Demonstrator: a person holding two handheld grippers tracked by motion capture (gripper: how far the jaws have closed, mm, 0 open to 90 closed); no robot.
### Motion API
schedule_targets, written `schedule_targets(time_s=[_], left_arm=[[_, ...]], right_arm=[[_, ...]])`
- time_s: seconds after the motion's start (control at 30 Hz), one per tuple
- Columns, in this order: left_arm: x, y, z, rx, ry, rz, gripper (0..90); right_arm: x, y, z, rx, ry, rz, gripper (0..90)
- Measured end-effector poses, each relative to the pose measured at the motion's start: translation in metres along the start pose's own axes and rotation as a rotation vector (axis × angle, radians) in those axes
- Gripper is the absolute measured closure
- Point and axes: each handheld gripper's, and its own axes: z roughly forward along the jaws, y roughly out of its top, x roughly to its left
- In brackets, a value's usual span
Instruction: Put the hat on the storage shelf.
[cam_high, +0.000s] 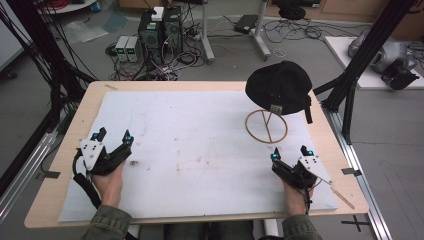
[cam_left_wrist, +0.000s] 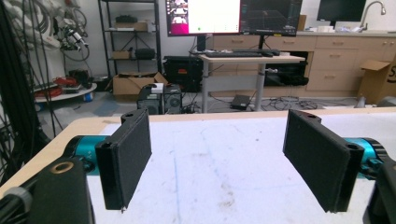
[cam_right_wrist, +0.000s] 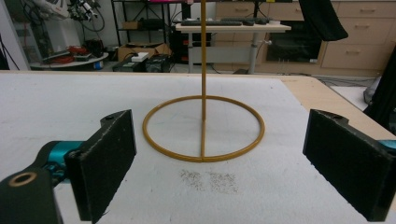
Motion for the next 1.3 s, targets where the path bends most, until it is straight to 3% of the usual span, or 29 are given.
schedule_targets(time_s=[0.17, 0.43, 0.6, 0.93, 1.3], left_arm=[[0.009, -0.006, -0.012, -0.004, 0.033, -0.002, 22.8], [0.019, -0.019, -0.024, 0.030, 0.080, -0.007, 22.8], [0.017, -0.020, -0.030, 0.026, 0.074, -0.005, 22.9], [0.017, -0.026, -0.030, 0.049, 0.071, -0.004, 22.9], [0.020, -0.022, -0.031, 0.030, 0.063, -0.010, 22.9]], right_arm=[[-0.001, -0.002, 0.000, 0.003, -0.001, 0.001, 8.6], [0.002, -0.004, -0.001, 0.000, -0.001, 0.005, 8.6], [0.002, -0.004, -0.001, -0.001, 0.000, -0.006, 8.6], [-0.002, -0.004, -0.002, 0.000, -0.005, 0.017, 8.6], [-0.003, -0.005, 0.000, 0.014, 0.004, 0.020, 8.6]])
